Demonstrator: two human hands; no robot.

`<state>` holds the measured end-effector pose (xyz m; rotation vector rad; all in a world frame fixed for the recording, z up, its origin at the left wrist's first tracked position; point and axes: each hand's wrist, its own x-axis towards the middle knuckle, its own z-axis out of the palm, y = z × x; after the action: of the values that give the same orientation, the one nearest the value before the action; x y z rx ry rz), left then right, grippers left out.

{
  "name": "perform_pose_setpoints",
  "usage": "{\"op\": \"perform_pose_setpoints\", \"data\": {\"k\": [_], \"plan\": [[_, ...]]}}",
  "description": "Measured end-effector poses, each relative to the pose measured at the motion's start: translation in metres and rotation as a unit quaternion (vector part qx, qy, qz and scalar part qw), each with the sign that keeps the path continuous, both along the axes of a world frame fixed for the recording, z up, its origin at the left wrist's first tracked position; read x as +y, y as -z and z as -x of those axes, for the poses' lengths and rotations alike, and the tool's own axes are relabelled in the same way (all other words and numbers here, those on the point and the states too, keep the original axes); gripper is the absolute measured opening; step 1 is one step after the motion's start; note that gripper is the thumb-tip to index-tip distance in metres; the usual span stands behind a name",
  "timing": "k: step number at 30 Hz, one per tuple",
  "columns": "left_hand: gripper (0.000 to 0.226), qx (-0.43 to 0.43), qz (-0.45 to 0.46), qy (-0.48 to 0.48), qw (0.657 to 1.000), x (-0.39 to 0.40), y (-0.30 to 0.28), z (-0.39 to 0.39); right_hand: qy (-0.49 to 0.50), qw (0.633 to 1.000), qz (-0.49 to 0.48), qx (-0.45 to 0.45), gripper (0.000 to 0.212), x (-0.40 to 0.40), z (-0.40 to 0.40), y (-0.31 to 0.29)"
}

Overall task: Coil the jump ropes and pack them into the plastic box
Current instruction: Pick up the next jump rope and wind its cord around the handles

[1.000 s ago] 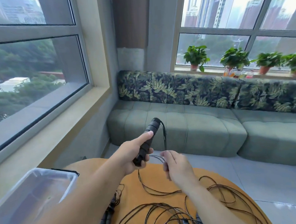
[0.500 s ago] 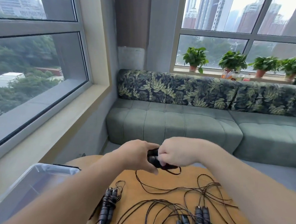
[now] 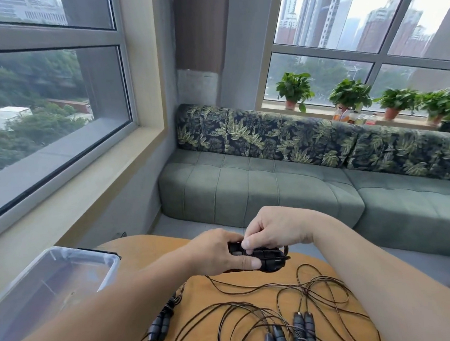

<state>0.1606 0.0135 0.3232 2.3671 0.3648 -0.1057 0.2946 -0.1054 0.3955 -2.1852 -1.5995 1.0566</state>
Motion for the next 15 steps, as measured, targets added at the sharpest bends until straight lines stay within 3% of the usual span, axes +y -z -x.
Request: {"op": "perform_pose_setpoints", "data": {"k": [3, 7, 9, 12, 15], "plan": [[0.062, -0.009, 0.017, -0.011, 1.0, 0.0, 0.001, 0.001, 0.005, 1.0, -0.006, 0.019, 0.024, -0.002, 0.0, -0.001], [0.038, 0.015, 0.0, -0.009, 1.0, -0.004, -0.002, 0.002, -0.008, 1.0, -0.003, 0.024, 0.018, -0.001, 0.001, 0.0], [0.038, 0.026, 0.033, 0.01, 0.999, -0.009, -0.007, 0.003, 0.002, 0.998, -0.021, 0.052, 0.01, 0.002, -0.003, 0.001], [0.06, -0.007, 0.111, 0.007, 0.994, -0.009, -0.016, 0.007, 0.07, 0.981, -0.07, 0.167, 0.01, -0.001, -0.017, 0.014], [0.065, -0.063, 0.233, -0.024, 0.97, -0.008, -0.024, 0.009, 0.18, 0.918, -0.118, 0.333, 0.013, -0.011, -0.03, 0.042]]}}
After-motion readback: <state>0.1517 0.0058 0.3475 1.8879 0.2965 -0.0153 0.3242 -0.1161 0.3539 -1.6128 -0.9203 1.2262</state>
